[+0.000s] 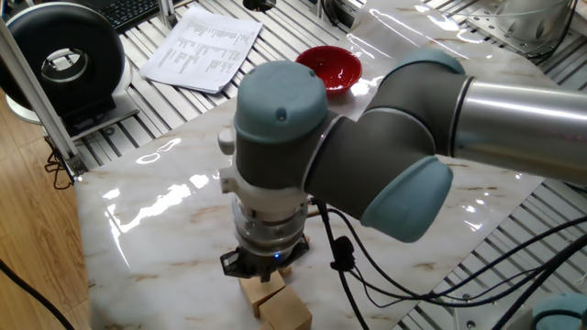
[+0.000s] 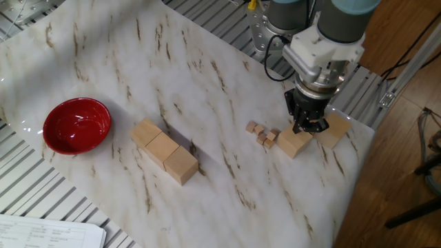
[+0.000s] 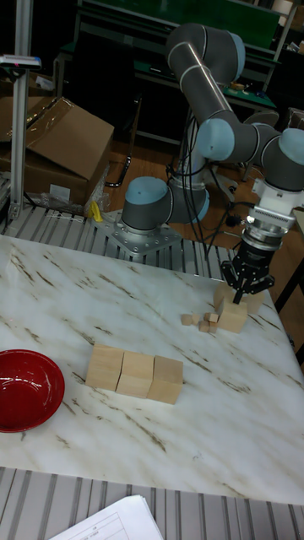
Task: Stack the blocks into a pyramid shape
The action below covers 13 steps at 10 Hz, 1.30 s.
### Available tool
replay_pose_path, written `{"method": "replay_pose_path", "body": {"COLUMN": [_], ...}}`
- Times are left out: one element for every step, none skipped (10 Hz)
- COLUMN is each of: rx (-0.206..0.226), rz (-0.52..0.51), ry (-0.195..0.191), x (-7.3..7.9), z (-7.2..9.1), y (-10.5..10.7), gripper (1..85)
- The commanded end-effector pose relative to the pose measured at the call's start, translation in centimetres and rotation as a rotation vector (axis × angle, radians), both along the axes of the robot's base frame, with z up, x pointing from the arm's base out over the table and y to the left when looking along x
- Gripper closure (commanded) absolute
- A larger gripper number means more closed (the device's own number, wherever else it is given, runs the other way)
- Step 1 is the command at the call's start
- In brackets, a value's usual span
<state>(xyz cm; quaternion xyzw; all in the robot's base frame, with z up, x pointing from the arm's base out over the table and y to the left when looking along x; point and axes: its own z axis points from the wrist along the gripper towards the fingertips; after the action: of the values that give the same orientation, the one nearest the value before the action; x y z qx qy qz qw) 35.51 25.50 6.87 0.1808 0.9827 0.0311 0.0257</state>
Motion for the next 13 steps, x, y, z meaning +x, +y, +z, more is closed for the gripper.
{"method": "replay_pose_path", "body": {"rx": [0.026,0.031,0.045,0.062,0.063,0.05,0.048,0.044,0.048,0.043,0.04,0.029,0.027], "rz": [0.049,0.1,0.141,0.183,0.2,0.225,0.231,0.235,0.229,0.24,0.247,0.255,0.243], "ry": [0.015,0.045,0.085,0.144,0.147,0.15,0.146,0.133,0.103,0.1,0.086,0.076,0.07], "x": [-0.1,-0.9,-1.8,-3.4,-3.4,-3.5,-3.4,-2.9,-1.8,-1.5,-1.1,-0.8,-0.5], "z": [0.4,0.6,0.9,1.3,1.4,1.3,1.1,0.8,0.5,0.2,0.1,0.0,0.0], "y": [0.6,0.5,0.3,0.1,-0.2,-0.6,-0.5,-0.5,-0.3,-0.4,-0.4,-0.7,-0.8], "gripper": [57.3,44.0,36.7,28.7,24.0,20.7,13.7,9.0,3.7,0.7,0.7,0.7,0.7]}}
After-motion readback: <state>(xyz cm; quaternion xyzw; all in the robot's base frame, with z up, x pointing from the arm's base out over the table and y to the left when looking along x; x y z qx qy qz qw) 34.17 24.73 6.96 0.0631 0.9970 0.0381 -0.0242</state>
